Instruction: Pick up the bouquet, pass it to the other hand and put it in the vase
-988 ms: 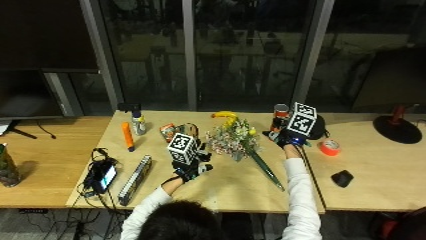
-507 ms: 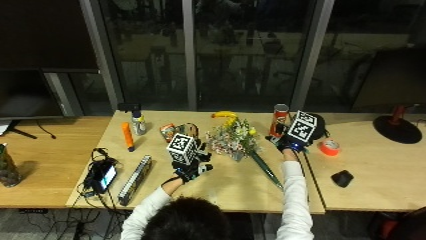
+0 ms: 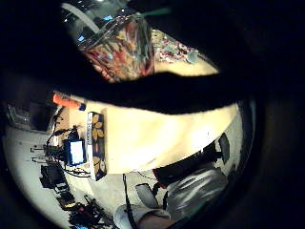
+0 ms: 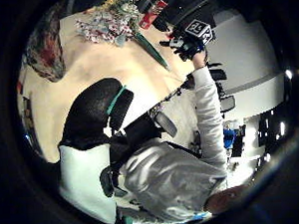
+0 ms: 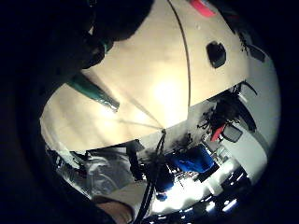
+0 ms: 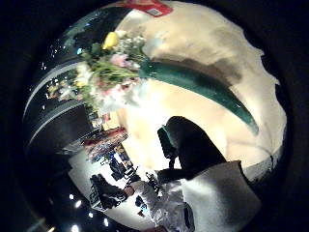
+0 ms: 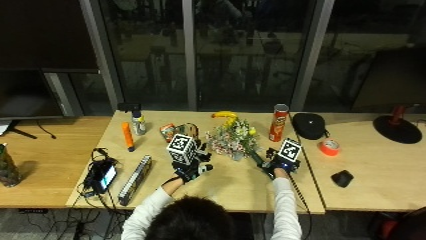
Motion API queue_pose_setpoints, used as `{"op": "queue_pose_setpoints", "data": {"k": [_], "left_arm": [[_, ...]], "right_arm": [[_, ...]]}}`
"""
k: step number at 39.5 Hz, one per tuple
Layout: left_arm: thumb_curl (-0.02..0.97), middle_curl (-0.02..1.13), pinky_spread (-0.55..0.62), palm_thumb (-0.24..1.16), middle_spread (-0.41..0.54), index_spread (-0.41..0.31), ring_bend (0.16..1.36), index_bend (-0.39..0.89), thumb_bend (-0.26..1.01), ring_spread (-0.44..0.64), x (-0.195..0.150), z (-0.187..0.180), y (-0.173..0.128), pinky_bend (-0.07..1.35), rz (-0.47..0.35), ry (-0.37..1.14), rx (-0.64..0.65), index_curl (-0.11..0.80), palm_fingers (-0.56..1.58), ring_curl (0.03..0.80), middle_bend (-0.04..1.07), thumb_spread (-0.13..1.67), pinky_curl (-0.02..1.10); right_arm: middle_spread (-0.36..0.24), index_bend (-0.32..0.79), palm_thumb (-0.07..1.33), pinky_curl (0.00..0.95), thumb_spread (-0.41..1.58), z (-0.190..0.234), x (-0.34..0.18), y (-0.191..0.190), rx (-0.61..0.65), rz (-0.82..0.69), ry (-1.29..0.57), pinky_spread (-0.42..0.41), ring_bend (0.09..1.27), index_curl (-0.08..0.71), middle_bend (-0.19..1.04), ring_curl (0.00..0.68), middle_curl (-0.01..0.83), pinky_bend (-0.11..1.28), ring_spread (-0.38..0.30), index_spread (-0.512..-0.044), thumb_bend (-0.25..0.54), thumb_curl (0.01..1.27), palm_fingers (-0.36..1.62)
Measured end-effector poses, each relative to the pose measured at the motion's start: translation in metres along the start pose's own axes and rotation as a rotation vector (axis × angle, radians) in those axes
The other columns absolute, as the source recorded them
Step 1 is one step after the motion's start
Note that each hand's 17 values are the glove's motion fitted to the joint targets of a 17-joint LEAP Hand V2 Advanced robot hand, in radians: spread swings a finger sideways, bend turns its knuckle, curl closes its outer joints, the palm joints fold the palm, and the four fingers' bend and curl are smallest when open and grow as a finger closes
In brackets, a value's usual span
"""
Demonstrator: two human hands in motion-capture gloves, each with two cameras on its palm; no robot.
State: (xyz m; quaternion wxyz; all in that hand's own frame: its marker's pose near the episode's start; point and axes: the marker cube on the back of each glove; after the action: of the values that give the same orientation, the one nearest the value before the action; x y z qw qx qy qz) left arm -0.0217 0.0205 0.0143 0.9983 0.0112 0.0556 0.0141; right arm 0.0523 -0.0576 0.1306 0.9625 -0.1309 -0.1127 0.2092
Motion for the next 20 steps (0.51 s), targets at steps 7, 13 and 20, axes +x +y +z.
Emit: {"op": "queue_pose_setpoints", "data": {"k": [7,13,20], "left_arm": [[0.295,0.24,0.52,0.37,0.381,0.095,0.5,0.17,-0.02,0.47,0.0,0.005,0.0,0.48,0.001,0.001,-0.013,0.359,0.14,0.246,0.17,1.08,0.33],[0.295,0.24,0.52,0.37,0.382,0.089,0.5,0.17,-0.02,0.47,-0.001,0.006,0.0,0.47,0.0,-0.002,-0.013,0.359,0.14,0.248,0.17,1.08,0.33],[0.296,0.24,0.52,0.37,0.382,0.08,0.5,0.17,-0.02,0.47,0.003,0.005,0.001,0.47,0.006,0.01,-0.016,0.359,0.14,0.251,0.17,1.08,0.33]], "right_arm": [[0.105,0.05,0.54,0.373,1.03,0.031,0.005,-0.007,-0.032,0.076,0.056,0.184,0.77,0.053,0.25,0.368,0.384,0.86,0.035,-0.129,-0.008,0.35,0.39],[0.056,0.07,0.64,0.356,1.03,0.044,0.005,-0.007,-0.103,0.108,0.123,0.134,0.76,0.065,0.32,0.362,0.404,0.82,-0.001,-0.141,0.01,0.38,0.5],[-0.011,0.17,0.75,0.361,1.02,0.052,-0.003,-0.001,-0.198,0.063,0.191,0.081,0.67,0.125,0.26,0.359,0.401,0.8,-0.055,-0.216,0.014,0.4,0.52]]}}
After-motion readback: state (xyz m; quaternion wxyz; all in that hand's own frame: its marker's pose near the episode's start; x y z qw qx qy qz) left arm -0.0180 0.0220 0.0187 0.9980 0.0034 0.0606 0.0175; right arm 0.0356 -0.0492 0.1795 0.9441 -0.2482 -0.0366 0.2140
